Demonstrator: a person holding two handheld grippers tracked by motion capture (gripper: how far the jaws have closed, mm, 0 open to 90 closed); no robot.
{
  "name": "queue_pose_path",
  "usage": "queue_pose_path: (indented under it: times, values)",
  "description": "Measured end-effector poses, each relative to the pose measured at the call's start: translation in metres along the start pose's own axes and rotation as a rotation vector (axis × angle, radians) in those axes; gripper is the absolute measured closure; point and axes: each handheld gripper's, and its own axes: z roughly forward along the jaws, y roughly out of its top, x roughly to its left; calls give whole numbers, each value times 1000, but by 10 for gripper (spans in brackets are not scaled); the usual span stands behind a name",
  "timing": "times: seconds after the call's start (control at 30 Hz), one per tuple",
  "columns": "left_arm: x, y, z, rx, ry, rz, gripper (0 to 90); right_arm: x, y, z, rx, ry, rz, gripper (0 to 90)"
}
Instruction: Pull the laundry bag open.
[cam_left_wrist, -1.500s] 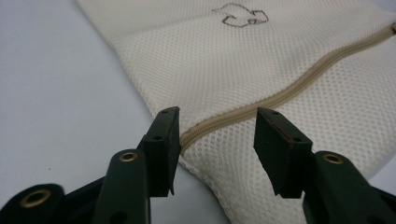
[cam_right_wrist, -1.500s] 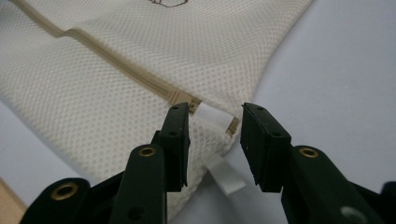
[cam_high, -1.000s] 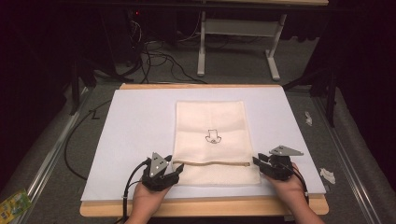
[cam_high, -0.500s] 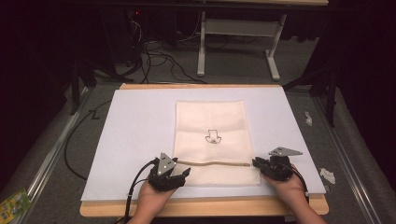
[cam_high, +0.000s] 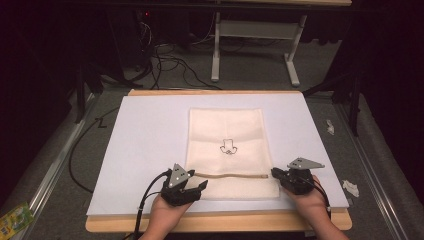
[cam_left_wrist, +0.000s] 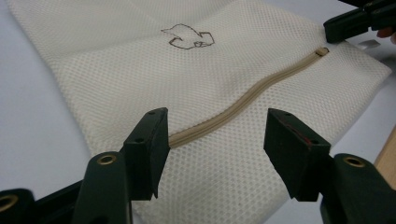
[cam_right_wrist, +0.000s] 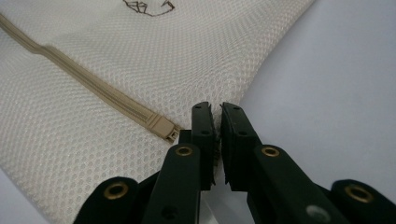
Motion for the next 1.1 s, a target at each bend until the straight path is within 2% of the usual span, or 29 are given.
queue_pose_path:
  times: [0.1, 0.17, 0.3, 0.33, 0.4, 0.43, 0.47, 0.53, 0.6, 0.7, 0.77, 0.83, 0.9, 1.0, 1.1]
  values:
    - [-6, 3, 5, 0, -33, -1, 437, 1, 2, -4, -27, 8, 10, 858]
    - [-14, 7, 11, 9, -57, 17, 421, 1, 3, -5, -39, 18, 9, 857]
    - [-30, 17, 30, 27, -122, 31, 425, 1, 4, -8, -47, 23, 1, 858]
    - [-30, 17, 30, 27, -122, 31, 432, 1, 4, -8, -47, 23, 1, 858]
    - [-41, 23, 45, 31, -134, 24, 431, 1, 6, -10, -62, 24, -10, 859]
    - [-46, 25, 51, 22, -152, 5, 425, 1, 6, -10, -62, 23, -13, 859]
    - [-46, 25, 51, 22, -152, 5, 426, 1, 6, -10, -62, 23, -13, 859]
    - [-59, 33, 68, 25, -169, 14, 429, 1, 7, -10, -67, 17, -18, 859]
    - [-65, 39, 78, 27, -183, 4, 445, 1, 8, -10, -73, 22, -16, 859]
    - [-75, 48, 96, 41, -179, 4, 443, 2, 9, -12, -85, 24, -18, 859]
    - [-81, 54, 108, 59, -197, -3, 458, 3, 9, -13, -87, 21, -22, 859]
    - [-85, 57, 114, 71, -193, 0, 467, 3, 9, -14, -89, 19, -31, 859]
    - [-91, 63, 127, 83, -182, 3, 514, 4, 10, -16, -104, 21, -33, 859]
    - [-94, 67, 133, 75, -181, -2, 552, 3, 11, -17, -112, 21, -35, 860]
    - [-98, 68, 137, 70, -174, 25, 583, 2, 11, -18, -121, 28, -22, 859]
